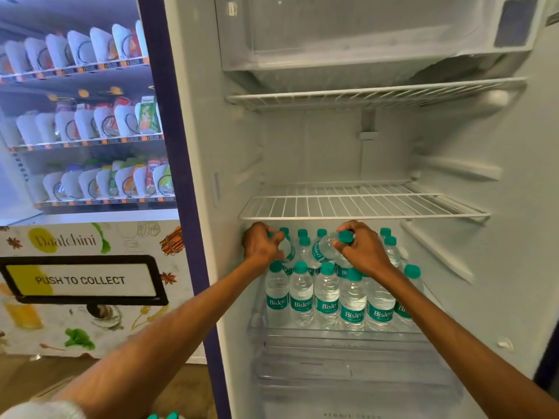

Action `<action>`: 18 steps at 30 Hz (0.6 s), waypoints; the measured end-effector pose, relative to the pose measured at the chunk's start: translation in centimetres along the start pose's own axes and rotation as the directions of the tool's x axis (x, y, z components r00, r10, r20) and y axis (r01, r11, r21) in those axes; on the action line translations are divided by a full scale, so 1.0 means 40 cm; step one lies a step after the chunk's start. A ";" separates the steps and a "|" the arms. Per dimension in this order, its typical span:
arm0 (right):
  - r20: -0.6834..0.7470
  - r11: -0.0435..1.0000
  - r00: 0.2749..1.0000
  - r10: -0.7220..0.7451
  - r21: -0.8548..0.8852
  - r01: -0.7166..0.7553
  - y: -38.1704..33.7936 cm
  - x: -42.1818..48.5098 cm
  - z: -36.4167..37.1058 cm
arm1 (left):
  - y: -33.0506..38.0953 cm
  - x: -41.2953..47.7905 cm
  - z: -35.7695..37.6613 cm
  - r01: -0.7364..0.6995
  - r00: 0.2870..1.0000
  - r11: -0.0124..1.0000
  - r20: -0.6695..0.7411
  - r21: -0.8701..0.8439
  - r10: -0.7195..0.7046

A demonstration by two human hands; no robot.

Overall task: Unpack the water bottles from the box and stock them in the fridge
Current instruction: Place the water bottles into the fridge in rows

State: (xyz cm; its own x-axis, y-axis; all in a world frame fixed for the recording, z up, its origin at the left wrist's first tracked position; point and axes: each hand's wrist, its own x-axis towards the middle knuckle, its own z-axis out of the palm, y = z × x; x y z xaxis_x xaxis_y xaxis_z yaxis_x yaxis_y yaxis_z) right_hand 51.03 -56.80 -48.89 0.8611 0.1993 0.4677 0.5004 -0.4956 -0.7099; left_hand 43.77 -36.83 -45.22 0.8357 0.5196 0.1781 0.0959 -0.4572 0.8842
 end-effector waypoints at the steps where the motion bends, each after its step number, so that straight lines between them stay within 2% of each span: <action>1: 0.041 1.000 0.999 -0.005 -0.023 0.006 0.006 0.012 0.007 | -0.001 0.009 0.000 -0.048 0.999 0.996 0.027 0.077 0.046; 6: 0.271 0.981 0.963 0.004 -0.190 0.049 0.024 0.061 0.039 | 0.002 0.047 0.004 -0.237 0.960 0.911 0.225 0.338 0.166; 9: 0.360 0.968 0.933 0.027 -0.243 0.066 0.023 0.079 0.057 | 0.011 0.062 0.017 -0.397 0.900 0.753 0.383 0.525 0.207; 11: 0.400 0.960 0.916 0.025 -0.265 0.089 0.017 0.091 0.072 | 0.023 0.071 0.023 -0.466 0.866 0.676 0.449 0.571 0.218; 15: 0.449 0.945 0.893 0.019 -0.300 0.131 -0.007 0.122 0.108 | 0.033 0.098 0.031 -0.457 0.877 0.594 0.449 0.662 0.174; 18: 0.477 0.940 0.879 0.028 -0.312 0.139 -0.020 0.144 0.135 | 0.026 0.109 0.037 -0.483 0.866 0.476 0.481 0.735 0.136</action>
State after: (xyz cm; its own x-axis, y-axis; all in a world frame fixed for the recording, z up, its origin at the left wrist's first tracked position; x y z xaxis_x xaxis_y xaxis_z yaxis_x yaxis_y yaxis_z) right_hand 56.09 -50.69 -48.45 0.8137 0.5642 0.1401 0.5619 -0.7017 -0.4379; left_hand 48.32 -36.11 -44.14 0.9970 0.0401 0.0666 0.0391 -0.9991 0.0171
